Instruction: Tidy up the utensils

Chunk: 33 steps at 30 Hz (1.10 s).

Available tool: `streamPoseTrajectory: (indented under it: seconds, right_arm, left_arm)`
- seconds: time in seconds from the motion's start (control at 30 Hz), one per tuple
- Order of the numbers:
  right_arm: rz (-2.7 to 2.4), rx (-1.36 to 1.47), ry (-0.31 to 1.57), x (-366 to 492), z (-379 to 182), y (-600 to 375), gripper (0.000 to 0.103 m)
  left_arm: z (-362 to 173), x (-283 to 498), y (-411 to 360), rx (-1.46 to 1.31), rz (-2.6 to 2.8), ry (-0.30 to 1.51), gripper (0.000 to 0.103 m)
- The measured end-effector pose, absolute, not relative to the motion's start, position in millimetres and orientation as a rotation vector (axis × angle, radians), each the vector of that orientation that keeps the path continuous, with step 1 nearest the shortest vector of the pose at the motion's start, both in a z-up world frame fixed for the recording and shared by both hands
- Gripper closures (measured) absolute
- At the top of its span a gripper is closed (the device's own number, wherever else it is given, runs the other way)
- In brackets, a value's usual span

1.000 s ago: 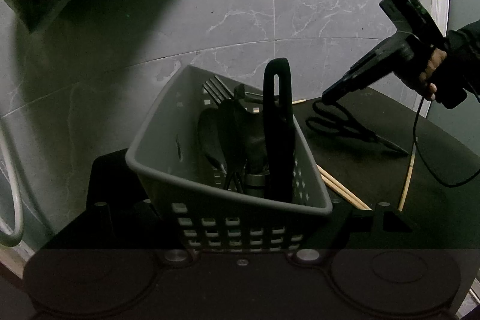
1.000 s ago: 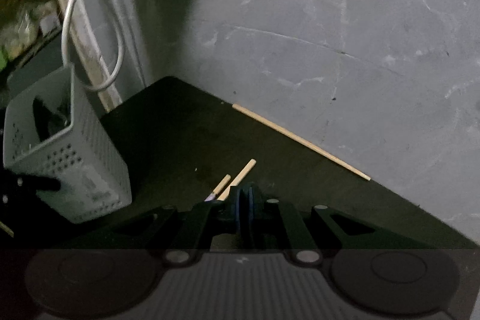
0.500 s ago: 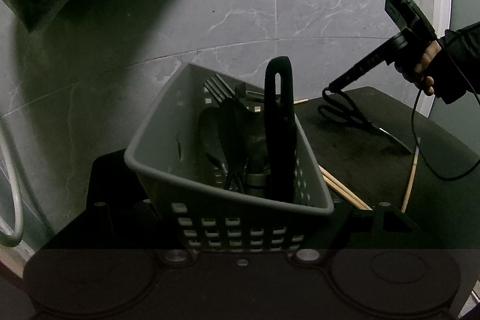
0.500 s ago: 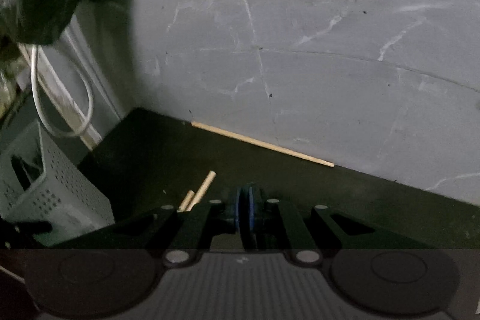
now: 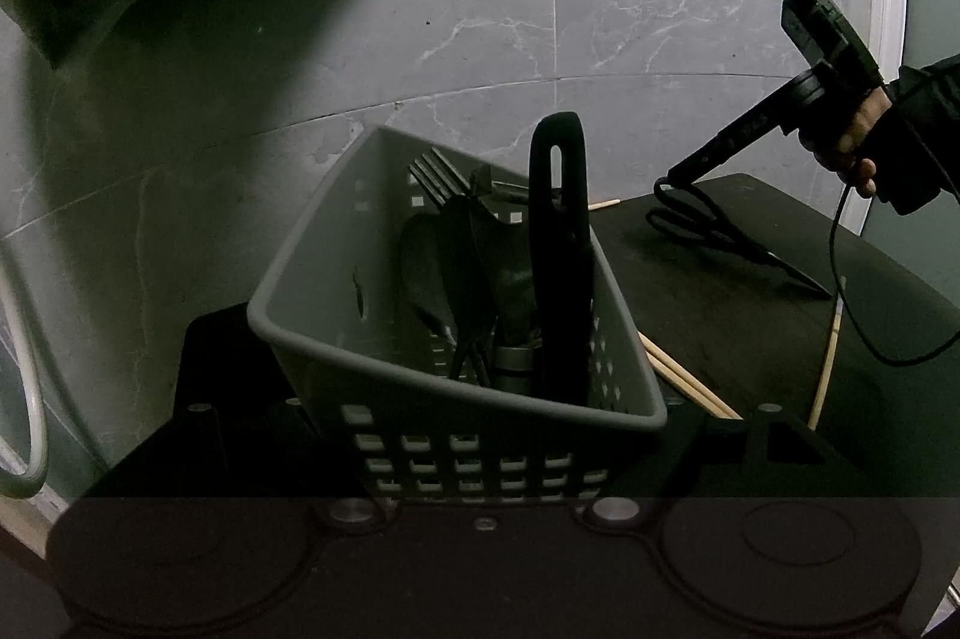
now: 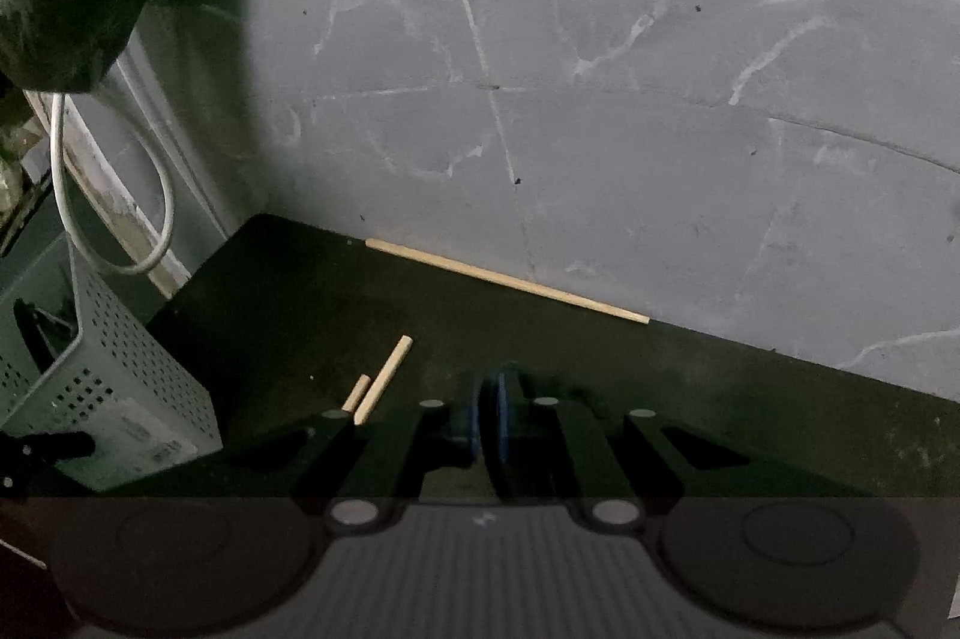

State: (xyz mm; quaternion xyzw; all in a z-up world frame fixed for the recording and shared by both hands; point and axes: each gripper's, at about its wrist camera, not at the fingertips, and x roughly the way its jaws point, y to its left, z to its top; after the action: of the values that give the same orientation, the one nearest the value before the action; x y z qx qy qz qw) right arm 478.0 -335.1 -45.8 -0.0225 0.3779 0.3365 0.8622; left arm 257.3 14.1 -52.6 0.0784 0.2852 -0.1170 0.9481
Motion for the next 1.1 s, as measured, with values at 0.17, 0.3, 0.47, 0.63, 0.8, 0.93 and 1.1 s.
streamPoseTrajectory:
  seconds: [0.17,0.3,0.47,0.63,0.8,0.93,1.1]
  right_arm:
    - [0.713,0.013,0.762,474.4,-41.5,-342.1,0.096]
    - [0.705,0.013,0.769,475.0,-44.5,-339.6,0.096]
    - [0.690,0.030,0.784,478.1,-50.2,-340.3,0.096]
    - [0.639,0.069,0.798,484.8,-56.3,-351.1,0.096]
    - [0.615,0.071,0.800,486.0,-62.3,-352.2,0.101]
    - [0.609,0.012,0.829,486.5,-74.9,-337.5,0.101]
    - [0.554,-0.108,0.884,486.8,-93.4,-322.7,0.094]
  left_arm:
    - [-52.8,257.9,13.8,0.160,-0.240,0.580,0.024]
    - [-52.5,260.3,11.9,0.163,-0.252,0.578,0.024]
    - [-51.1,258.6,12.3,0.166,-0.259,0.579,0.024]
    - [-50.8,258.0,12.8,0.165,-0.260,0.580,0.025]
    - [-50.4,258.2,12.6,0.164,-0.260,0.580,0.025]
    - [-49.4,257.1,12.6,0.167,-0.261,0.580,0.025]
    - [-48.3,258.5,9.3,0.175,-0.256,0.584,0.025]
